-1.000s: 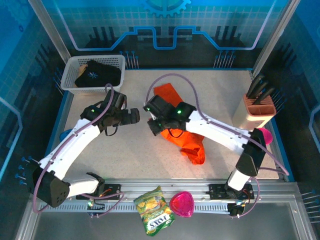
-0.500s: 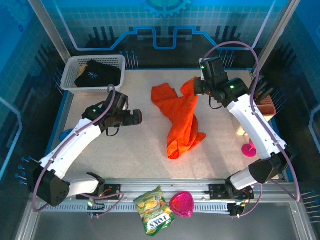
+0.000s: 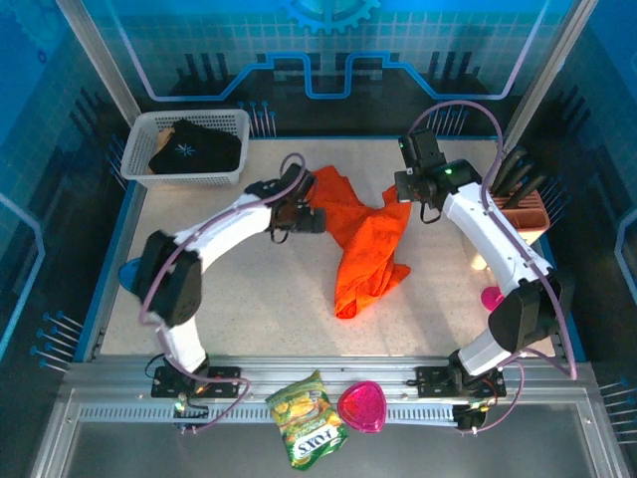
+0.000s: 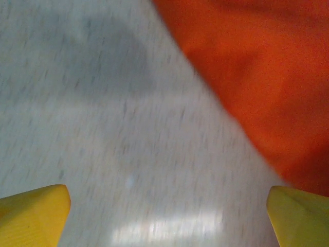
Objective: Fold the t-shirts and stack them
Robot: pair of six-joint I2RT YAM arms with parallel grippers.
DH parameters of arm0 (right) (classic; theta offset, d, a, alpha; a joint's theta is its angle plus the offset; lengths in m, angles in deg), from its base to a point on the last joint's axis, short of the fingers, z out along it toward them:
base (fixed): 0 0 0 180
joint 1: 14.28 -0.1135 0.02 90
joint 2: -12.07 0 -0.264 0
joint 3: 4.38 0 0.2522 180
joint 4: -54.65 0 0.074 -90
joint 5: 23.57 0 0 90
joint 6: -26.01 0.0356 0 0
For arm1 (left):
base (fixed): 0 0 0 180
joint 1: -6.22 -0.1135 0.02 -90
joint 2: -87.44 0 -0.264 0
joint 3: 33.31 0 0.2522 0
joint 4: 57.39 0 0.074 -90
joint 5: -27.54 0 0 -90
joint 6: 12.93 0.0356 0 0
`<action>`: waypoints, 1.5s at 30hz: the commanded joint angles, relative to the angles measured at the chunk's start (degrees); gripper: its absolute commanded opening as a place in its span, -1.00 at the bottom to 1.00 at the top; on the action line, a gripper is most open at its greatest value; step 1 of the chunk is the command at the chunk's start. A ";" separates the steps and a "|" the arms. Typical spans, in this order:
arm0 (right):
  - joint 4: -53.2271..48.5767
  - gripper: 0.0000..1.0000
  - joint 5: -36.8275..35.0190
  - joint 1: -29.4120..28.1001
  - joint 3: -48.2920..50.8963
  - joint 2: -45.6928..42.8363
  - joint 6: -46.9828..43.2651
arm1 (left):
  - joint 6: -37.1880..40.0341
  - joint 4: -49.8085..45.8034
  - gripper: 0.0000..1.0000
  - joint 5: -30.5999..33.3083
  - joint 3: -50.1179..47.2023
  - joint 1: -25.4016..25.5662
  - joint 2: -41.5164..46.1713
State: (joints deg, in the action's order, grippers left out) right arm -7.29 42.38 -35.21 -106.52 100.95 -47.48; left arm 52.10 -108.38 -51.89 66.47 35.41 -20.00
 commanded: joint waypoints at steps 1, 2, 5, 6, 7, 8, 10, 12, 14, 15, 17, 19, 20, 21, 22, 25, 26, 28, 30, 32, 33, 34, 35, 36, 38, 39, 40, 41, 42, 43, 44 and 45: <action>0.81 -1.00 0.83 0.10 1.81 -3.89 1.31 | -0.23 2.84 0.98 -3.79 9.43 -3.82 -9.42; 0.73 -1.00 0.90 0.05 2.51 -4.66 1.36 | -0.92 2.32 0.98 -4.66 12.65 -4.51 -12.69; 0.63 -1.00 1.11 0.02 4.74 -6.69 1.64 | -1.87 0.37 0.98 -5.49 21.11 -5.53 -21.12; 0.55 -1.00 1.19 0.08 5.36 -7.23 1.83 | -2.06 0.05 0.99 -5.71 23.19 -5.66 -23.19; 0.55 -1.00 1.32 0.03 6.15 -7.90 2.04 | -2.37 -0.24 0.98 -5.93 25.51 -5.85 -25.32; 0.63 -1.00 1.52 0.01 6.88 -8.51 2.31 | -2.62 -0.46 0.98 -6.21 27.53 -5.98 -27.30; 0.63 -1.00 2.13 -0.03 8.04 -9.51 2.79 | -2.89 -1.24 0.99 -6.62 31.35 -6.25 -30.73; 0.72 -1.00 2.70 -0.25 9.15 -10.33 3.24 | -3.15 -2.48 0.98 -7.35 35.18 -6.43 -34.00; 0.65 -1.00 3.30 -0.75 9.71 -11.06 3.52 | -3.31 -3.66 0.81 -8.37 38.57 -6.53 -36.75; 0.48 -1.00 3.48 -0.95 9.80 -11.37 3.56 | -3.26 -3.81 0.54 -8.90 39.46 -6.58 -37.56; -0.17 -1.00 3.55 -1.83 9.68 -11.95 3.56 | -3.41 -3.80 -0.53 -9.52 40.02 -6.52 -37.98; -1.04 -1.00 3.41 -2.65 9.09 -12.62 3.45 | -3.00 -4.05 -1.00 -8.99 39.17 -6.51 -36.52; -1.57 -1.00 3.40 -3.05 8.74 -13.06 3.10 | -2.53 -4.01 -1.00 -8.51 37.80 -6.51 -34.74; -1.86 -1.00 3.55 -3.57 8.43 -13.64 2.56 | -2.04 -3.93 -1.00 -8.13 36.01 -6.60 -32.56; -2.00 -1.00 3.69 -4.29 8.27 -14.47 1.57 | -1.57 -3.63 -1.00 -7.71 33.11 -6.68 -29.17; -1.99 -1.00 4.28 -6.60 8.89 -17.79 -1.60 | -0.34 -2.09 -1.00 -6.63 21.47 -6.69 -15.49; -2.07 -1.00 4.58 -7.15 9.24 -18.90 -2.35 | -0.14 -2.26 -1.00 -6.51 17.88 -6.61 -10.77; -2.59 -1.00 5.69 -7.97 10.03 -21.61 -3.43 | 0.41 -4.39 -1.00 -6.93 10.80 -6.49 -0.01; -3.33 -1.00 6.54 -8.11 10.43 -23.84 -3.81 | 1.03 -8.46 -1.00 -6.99 5.85 -5.94 9.56; -4.31 -1.00 6.83 -8.19 10.34 -25.66 -4.11 | 1.53 -13.23 -1.00 -6.33 2.39 -4.46 18.54; -4.91 -1.00 6.85 -8.27 10.04 -26.54 -4.25 | 1.52 -16.13 -1.00 -5.80 1.02 -3.47 22.98; -5.59 -1.00 6.83 -8.29 9.62 -27.36 -4.45 | 1.37 -19.04 -1.00 -5.54 0.31 -2.45 26.93; -6.17 -1.00 6.67 -8.42 9.13 -27.93 -4.68 | 1.07 -21.54 -1.00 -5.62 0.12 -1.71 29.98; -6.66 -1.00 6.59 -8.42 8.47 -28.59 -4.95 | 0.73 -24.35 -1.00 -5.73 0.34 -0.93 32.95; -7.50 -1.00 6.17 -8.43 6.98 -29.50 -5.56 | 0.38 -29.11 -1.00 -5.99 1.67 -0.30 36.29; -7.83 -1.00 5.92 -8.43 5.97 -29.85 -5.98 | 0.33 -32.01 -1.00 -5.91 2.84 -0.30 36.97; -8.12 -1.00 5.44 -8.38 5.00 -29.99 -6.37 | 0.42 -34.22 -1.00 -5.43 3.95 -0.19 37.04; -8.32 -1.00 4.94 -8.36 4.13 -29.92 -6.72 | 0.51 -35.56 -1.00 -4.94 4.76 -0.19 36.88; -8.29 -1.00 4.13 -8.33 3.18 -29.80 -7.21 | 0.88 -36.14 -1.00 -4.27 5.31 -0.19 36.46; -8.04 -1.00 3.21 -8.30 2.46 -29.45 -7.86 | 1.10 -36.11 -1.00 -3.50 5.70 -0.21 35.65; -7.75 -1.00 2.41 -8.12 1.94 -29.03 -8.37 | 1.47 -35.87 -1.00 -2.92 6.26 -0.26 34.70; -7.32 -1.00 1.64 -7.83 1.30 -28.34 -9.00 | 1.99 -35.43 -1.00 -2.50 7.33 -0.19 32.95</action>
State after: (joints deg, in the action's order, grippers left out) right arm -14.42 47.10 -43.10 -102.54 72.12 -53.86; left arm 52.14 -139.14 -56.70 72.28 35.21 17.22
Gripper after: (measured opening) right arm 0.065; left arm 0.059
